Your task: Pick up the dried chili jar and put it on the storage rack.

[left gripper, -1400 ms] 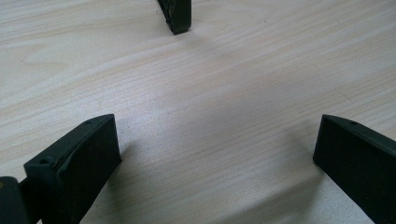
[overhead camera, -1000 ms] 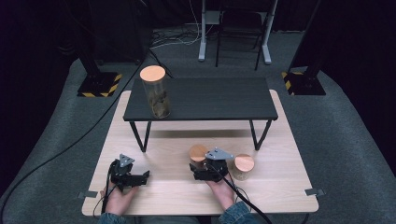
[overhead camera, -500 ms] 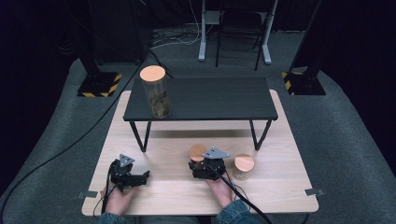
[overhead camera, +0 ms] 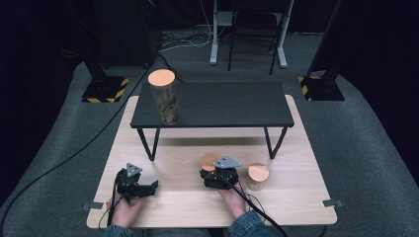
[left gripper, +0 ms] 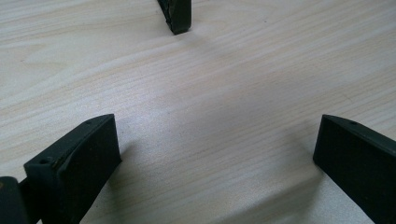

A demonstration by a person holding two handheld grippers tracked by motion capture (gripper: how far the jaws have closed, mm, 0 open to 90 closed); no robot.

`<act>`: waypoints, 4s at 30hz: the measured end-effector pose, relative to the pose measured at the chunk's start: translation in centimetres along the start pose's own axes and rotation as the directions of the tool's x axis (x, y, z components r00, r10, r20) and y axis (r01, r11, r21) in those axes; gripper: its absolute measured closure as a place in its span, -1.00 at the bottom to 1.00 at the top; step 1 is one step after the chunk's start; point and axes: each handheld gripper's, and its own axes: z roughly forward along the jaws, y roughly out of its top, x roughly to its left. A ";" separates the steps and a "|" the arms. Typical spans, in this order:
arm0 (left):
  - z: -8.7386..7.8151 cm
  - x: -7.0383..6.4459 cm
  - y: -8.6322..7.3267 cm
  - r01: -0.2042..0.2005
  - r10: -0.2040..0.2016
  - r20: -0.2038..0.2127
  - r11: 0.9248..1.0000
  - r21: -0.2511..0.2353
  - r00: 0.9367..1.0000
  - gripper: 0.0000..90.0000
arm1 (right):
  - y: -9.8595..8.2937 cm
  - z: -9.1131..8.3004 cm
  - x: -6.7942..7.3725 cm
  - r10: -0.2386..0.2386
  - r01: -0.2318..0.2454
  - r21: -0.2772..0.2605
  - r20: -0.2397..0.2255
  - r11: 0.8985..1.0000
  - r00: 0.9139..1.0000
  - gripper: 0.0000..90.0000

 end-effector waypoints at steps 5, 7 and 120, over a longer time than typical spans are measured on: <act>0.0 0.0 0.0 0.000 0.000 0.000 1.000 0.000 1.000 -1.00 | 0.0 -0.4 0.1 -0.003 0.003 0.002 0.000 1.000 1.000 -0.45; 0.0 0.0 0.0 0.000 0.000 0.000 1.000 0.000 1.000 -1.00 | 0.0 -0.7 0.1 0.004 -0.004 0.000 -0.012 1.000 1.000 -0.45; 0.0 0.0 0.0 0.003 -0.003 -0.001 1.000 0.000 1.000 -1.00 | 13.3 -11.7 -2.2 -0.059 0.055 -0.057 -0.066 0.997 0.996 -0.45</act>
